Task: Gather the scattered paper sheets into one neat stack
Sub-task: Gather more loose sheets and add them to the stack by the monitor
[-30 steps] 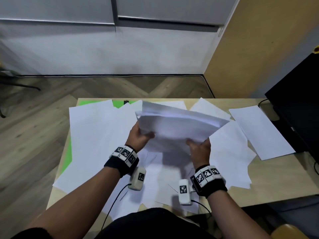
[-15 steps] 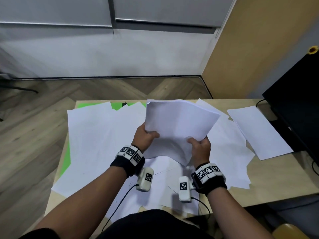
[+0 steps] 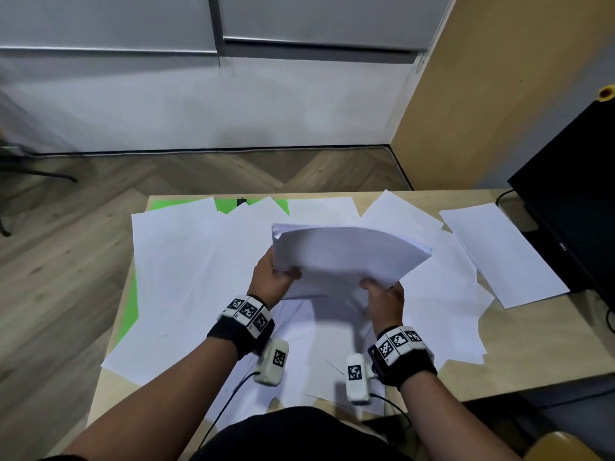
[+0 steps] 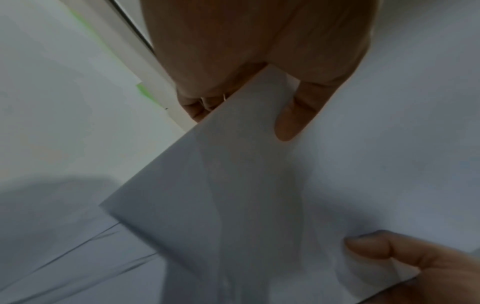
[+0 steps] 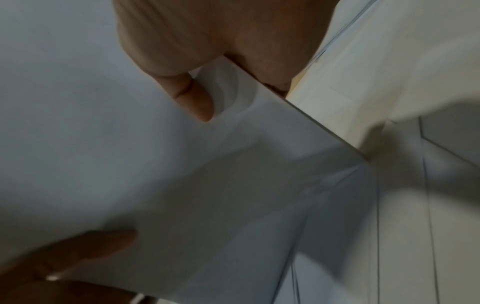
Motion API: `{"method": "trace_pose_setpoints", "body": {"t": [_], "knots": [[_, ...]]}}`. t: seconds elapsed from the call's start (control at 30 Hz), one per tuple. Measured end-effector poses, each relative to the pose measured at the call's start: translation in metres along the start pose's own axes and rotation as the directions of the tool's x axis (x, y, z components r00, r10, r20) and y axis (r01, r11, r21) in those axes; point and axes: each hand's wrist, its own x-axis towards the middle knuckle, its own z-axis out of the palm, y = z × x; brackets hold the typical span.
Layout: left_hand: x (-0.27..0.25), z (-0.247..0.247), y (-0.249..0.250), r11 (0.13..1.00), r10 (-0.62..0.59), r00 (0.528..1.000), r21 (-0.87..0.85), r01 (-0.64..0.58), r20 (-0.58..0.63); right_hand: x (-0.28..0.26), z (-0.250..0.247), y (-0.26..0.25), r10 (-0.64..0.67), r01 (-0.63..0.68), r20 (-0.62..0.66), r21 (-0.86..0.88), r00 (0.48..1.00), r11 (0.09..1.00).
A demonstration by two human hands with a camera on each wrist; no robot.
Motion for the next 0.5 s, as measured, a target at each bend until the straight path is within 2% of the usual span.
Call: {"method": "trace_pose_setpoints", "body": {"t": [0.1,0.17,0.23,0.3,0.5], "knots": [[-0.009,-0.002,0.030,0.975,0.184,0.981,-0.117,-0.191,-0.068,0.002,0.001,0.000,0.070,-0.070,0.008,-0.008,0.997,0.997],[-0.017,-0.003,0.059,0.908,0.369,0.924,-0.173,-0.382,-0.104,0.004,0.002,0.001,0.104,-0.104,0.022,-0.023,0.994,0.994],[-0.023,-0.002,0.086,0.851,0.471,0.870,-0.184,-0.492,-0.150,0.003,0.003,0.001,0.124,-0.123,0.030,-0.042,0.992,0.992],[-0.021,0.002,0.103,0.835,0.472,0.850,-0.190,-0.516,-0.236,0.001,0.002,-0.001,0.135,-0.134,0.025,-0.051,0.991,0.990],[0.001,0.003,0.095,0.879,0.337,0.857,-0.197,-0.435,-0.390,-0.002,0.001,-0.001,0.114,-0.113,0.076,-0.008,0.991,0.994]]}}
